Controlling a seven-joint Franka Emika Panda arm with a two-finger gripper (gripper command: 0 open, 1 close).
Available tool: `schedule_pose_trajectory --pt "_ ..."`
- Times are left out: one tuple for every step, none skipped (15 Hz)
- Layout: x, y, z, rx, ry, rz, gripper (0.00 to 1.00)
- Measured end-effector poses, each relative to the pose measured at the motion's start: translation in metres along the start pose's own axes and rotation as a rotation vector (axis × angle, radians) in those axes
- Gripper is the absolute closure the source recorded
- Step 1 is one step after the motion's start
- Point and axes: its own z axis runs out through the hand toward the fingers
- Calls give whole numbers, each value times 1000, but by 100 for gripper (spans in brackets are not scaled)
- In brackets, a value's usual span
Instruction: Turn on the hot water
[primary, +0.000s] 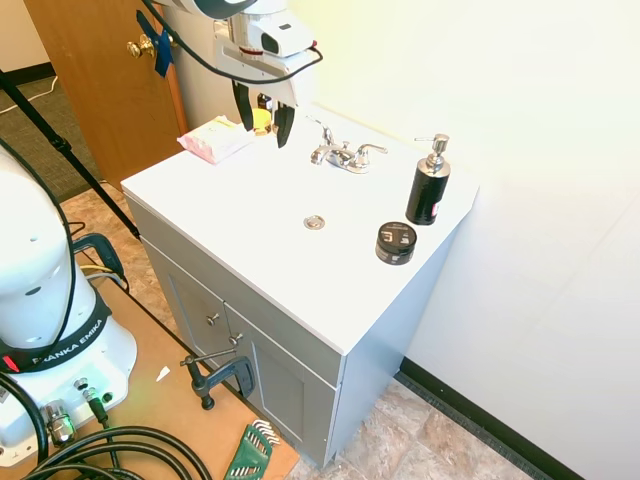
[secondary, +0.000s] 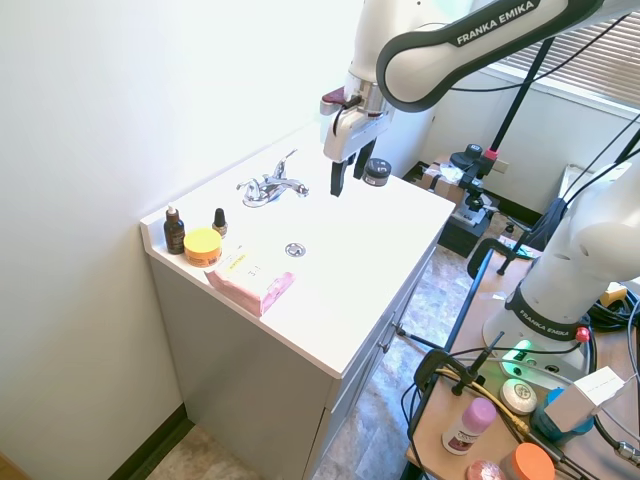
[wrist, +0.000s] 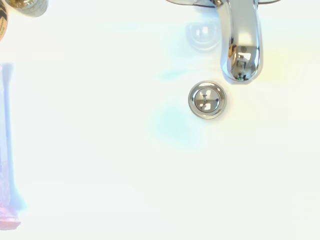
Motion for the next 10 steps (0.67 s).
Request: schedule_pose_trajectory --pt "0 0 1 -1 -1 0 0" --pt "0 -1 1 0 3 1 0" --pt "1 -4 2 8 27 7 0" --pt "2 -10 4 19 68 18 0" --pt "2 -17 7 28 111 32 0" --pt "0 -25 10 39 151 55 0" --pt "-3 -33 13 59 190 80 0" --pt "-5 -42 16 84 232 100 0" --pt "-6 -49 18 119 280 107 0" --pt "-6 -56 20 158 324 108 0"
